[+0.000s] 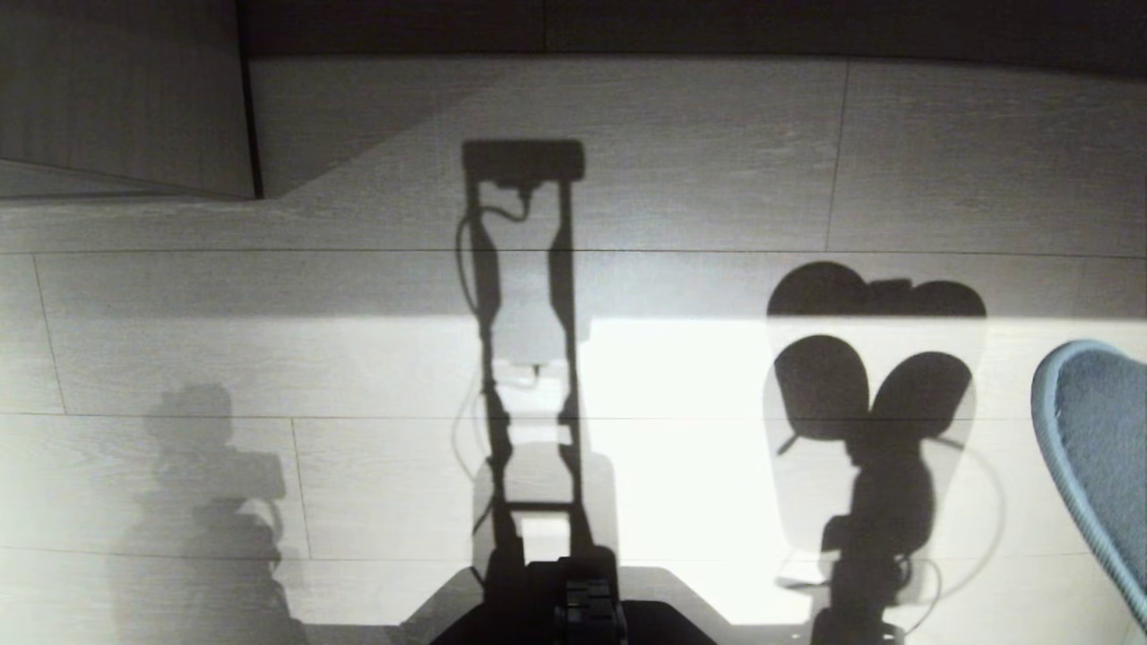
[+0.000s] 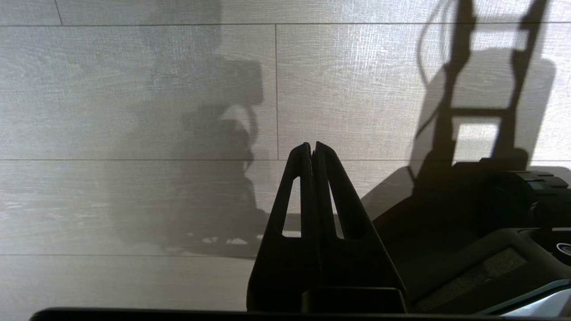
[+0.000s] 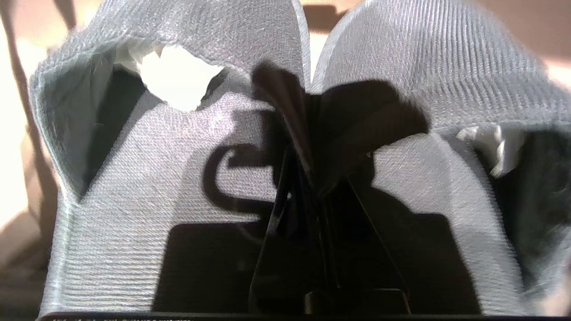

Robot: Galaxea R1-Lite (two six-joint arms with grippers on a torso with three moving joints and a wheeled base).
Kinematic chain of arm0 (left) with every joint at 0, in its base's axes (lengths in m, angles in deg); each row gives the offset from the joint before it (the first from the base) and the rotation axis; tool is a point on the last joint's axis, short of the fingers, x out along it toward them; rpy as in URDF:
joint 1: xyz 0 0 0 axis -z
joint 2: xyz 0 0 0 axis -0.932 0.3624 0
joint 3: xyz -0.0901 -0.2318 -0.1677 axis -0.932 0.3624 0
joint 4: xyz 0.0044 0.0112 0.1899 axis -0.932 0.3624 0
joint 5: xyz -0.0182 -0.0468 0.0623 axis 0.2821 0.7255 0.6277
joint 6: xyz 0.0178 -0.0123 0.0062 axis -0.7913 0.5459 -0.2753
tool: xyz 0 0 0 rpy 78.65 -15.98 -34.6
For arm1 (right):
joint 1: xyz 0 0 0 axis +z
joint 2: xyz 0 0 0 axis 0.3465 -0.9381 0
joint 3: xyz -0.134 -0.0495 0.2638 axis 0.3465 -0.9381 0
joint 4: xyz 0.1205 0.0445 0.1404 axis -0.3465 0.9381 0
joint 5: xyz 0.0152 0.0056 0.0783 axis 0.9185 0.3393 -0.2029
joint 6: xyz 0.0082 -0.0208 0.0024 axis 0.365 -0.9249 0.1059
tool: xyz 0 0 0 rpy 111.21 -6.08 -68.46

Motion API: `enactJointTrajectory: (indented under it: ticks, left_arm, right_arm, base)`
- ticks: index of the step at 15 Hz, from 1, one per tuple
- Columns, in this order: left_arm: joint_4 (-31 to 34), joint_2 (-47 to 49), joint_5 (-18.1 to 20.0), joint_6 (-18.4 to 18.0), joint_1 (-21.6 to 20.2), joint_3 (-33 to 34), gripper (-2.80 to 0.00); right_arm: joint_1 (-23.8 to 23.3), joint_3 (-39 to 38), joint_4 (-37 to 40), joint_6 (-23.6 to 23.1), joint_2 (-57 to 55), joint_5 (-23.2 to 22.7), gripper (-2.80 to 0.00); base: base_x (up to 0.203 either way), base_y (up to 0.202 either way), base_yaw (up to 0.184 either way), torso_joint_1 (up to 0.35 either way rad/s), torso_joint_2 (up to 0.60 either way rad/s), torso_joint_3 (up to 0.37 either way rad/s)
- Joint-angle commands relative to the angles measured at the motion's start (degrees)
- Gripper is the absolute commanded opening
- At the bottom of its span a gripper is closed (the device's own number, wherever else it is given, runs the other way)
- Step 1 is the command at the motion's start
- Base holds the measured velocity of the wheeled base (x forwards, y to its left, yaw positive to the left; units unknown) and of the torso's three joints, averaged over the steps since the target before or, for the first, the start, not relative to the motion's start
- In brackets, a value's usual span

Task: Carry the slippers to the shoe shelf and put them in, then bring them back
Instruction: Place the slippers on the floor

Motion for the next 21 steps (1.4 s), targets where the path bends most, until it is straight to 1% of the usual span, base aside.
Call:
enactJointTrajectory:
  ticks: [1, 3, 5, 8, 10, 12, 13, 14, 16, 21]
  left_arm:
    - [-0.02, -0.02, 0.0, 0.04, -0.01, 0.01, -2.8]
    - [-0.02, -0.02, 0.0, 0.04, -0.01, 0.01, -2.8]
    - [-0.02, 0.0, 0.0, 0.04, -0.01, 0.01, -2.8]
    - [-0.02, -0.02, 0.0, 0.04, -0.01, 0.01, -2.8]
    - [-0.02, -0.02, 0.0, 0.04, -0.01, 0.01, -2.8]
    - [-0.02, -0.02, 0.0, 0.04, -0.01, 0.01, -2.8]
    - [-0.02, -0.02, 0.0, 0.04, -0.01, 0.01, -2.8]
    - [-0.02, -0.02, 0.0, 0.04, -0.01, 0.01, -2.8]
    - [-0.02, -0.02, 0.0, 0.04, -0.01, 0.01, -2.8]
    - [-0.02, -0.02, 0.0, 0.04, -0.01, 0.01, -2.8]
  right_arm:
    - [0.44, 4.75, -7.21, -0.17, -15.35, 0.17, -2.8]
    - [0.13, 5.75, -17.57, -0.22, -24.39, 0.63, -2.8]
    - [-1.14, 5.35, -28.73, -0.13, -33.36, 0.91, -2.8]
    - [-4.33, 4.1, -50.83, -0.16, -50.17, 1.04, -2.8]
    - [-5.58, 4.33, -65.92, -0.37, -59.61, 1.1, -2.8]
    - [-6.25, 7.03, -77.02, -0.6, -67.34, 1.21, -2.8]
    - [-6.47, 9.63, -79.89, -0.59, -69.64, 1.26, -2.8]
    - [-6.56, 12.36, -80.92, -0.44, -71.05, 1.27, -2.8]
    - [-6.62, 19.91, -81.43, -0.31, -74.6, 1.29, -2.8]
    - [-6.54, 35.48, -85.11, -1.14, -84.76, 1.3, -2.8]
  base:
    - [0.0, 0.0, 0.0, 0.0, 0.0, 0.0]
    - [0.0, 0.0, 0.0, 0.0, 0.0, 0.0]
    - [0.0, 0.0, 0.0, 0.0, 0.0, 0.0]
    - [0.0, 0.0, 0.0, 0.0, 0.0, 0.0]
    - [0.0, 0.0, 0.0, 0.0, 0.0, 0.0]
    - [0.0, 0.0, 0.0, 0.0, 0.0, 0.0]
    - [0.0, 0.0, 0.0, 0.0, 0.0, 0.0]
    - [0.0, 0.0, 0.0, 0.0, 0.0, 0.0]
    - [0.0, 0.0, 0.0, 0.0, 0.0, 0.0]
    - [0.0, 0.0, 0.0, 0.0, 0.0, 0.0]
